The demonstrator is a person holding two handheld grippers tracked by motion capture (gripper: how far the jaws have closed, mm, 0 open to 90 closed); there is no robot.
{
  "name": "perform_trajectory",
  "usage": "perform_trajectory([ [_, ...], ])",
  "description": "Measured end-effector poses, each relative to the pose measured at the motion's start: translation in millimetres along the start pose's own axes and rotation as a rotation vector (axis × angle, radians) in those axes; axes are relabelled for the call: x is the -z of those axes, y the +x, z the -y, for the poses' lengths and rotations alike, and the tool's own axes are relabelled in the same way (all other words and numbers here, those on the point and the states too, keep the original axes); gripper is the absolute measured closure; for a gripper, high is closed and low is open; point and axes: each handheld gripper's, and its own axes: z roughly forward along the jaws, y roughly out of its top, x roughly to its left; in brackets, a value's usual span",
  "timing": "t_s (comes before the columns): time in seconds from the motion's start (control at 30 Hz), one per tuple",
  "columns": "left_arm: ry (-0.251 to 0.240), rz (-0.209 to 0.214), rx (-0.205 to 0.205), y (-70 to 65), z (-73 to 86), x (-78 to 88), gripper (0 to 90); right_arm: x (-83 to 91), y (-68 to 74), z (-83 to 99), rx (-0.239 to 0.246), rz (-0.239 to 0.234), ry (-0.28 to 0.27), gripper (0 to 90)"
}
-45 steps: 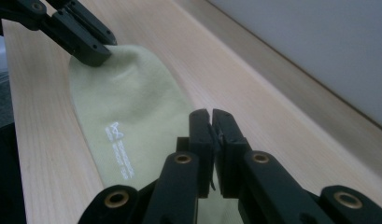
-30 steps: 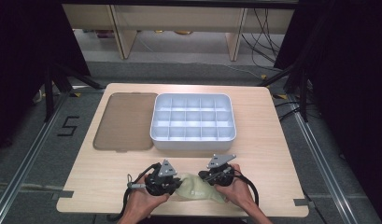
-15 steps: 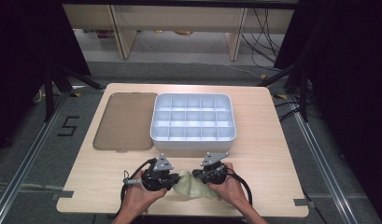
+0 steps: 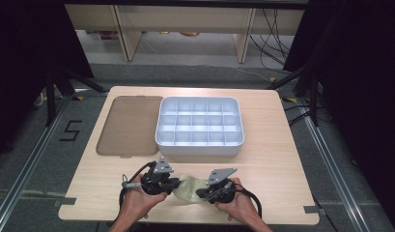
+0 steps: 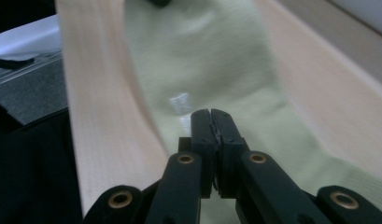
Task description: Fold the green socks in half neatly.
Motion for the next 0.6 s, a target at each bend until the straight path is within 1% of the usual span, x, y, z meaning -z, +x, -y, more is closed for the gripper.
perform_trajectory([
  [0.03,0.003,-0.001,-0.001,1.1,0.0,0.9,83.8,0.0,0.0,0.0,0.0,0.0,0.0,88.9],
  [0.07,0.011,-0.001,0.002,2.3,0.4,2.4,83.8,-8.2,3.5,-2.7,0.045,-0.003,0.013,88.9],
  [0.1,0.017,-0.004,0.005,3.0,1.0,3.1,83.8,-8.2,3.5,-2.7,0.045,-0.003,0.013,88.9],
  [0.13,0.022,-0.014,0.01,4.3,2.7,3.8,83.8,-14.3,6.7,-4.7,0.051,-0.008,0.018,89.1],
  [0.2,0.027,-0.01,0.012,6.5,4.6,5.0,83.8,-16.3,8.7,-7.3,0.053,-0.012,0.023,89.0],
  [0.27,0.034,-0.012,0.017,8.0,6.2,6.2,83.8,-16.7,9.0,-8.4,0.053,-0.021,0.016,88.6],
  [0.3,0.034,-0.012,0.017,8.0,6.2,6.2,83.8,-15.3,7.5,-8.7,0.053,-0.013,0.009,88.6],
  [0.33,0.039,-0.014,0.016,9.7,7.4,7.2,83.7,-13.1,5.5,-9.4,0.043,-0.009,0.003,88.6],
  [0.37,0.039,-0.014,0.016,9.7,7.4,7.2,83.8,-10.3,1.3,-9.7,0.041,0.007,-0.008,88.6],
  [0.4,0.045,-0.014,0.011,10.5,7.6,7.8,83.8,-10.3,1.3,-9.7,0.041,0.007,-0.008,88.6],
  [0.43,0.047,-0.015,0.012,10.4,7.6,8.1,83.8,-1.2,-8.6,-8.7,-0.004,0.045,-0.019,88.6],
  [0.47,0.044,-0.017,0.023,8.8,7.1,8.4,83.7,1.8,-12.8,-7.9,-0.01,0.057,-0.025,88.7],
  [0.5,0.051,-0.014,0.021,8.8,6.7,9.2,83.7,7.8,-19.6,-5.9,-0.022,0.089,-0.03,88.9],
  [0.6,0.05,-0.017,0.015,6.8,4.0,11.4,83.7,24.1,-32.9,0.7,-0.061,0.139,-0.032,89.7],
])
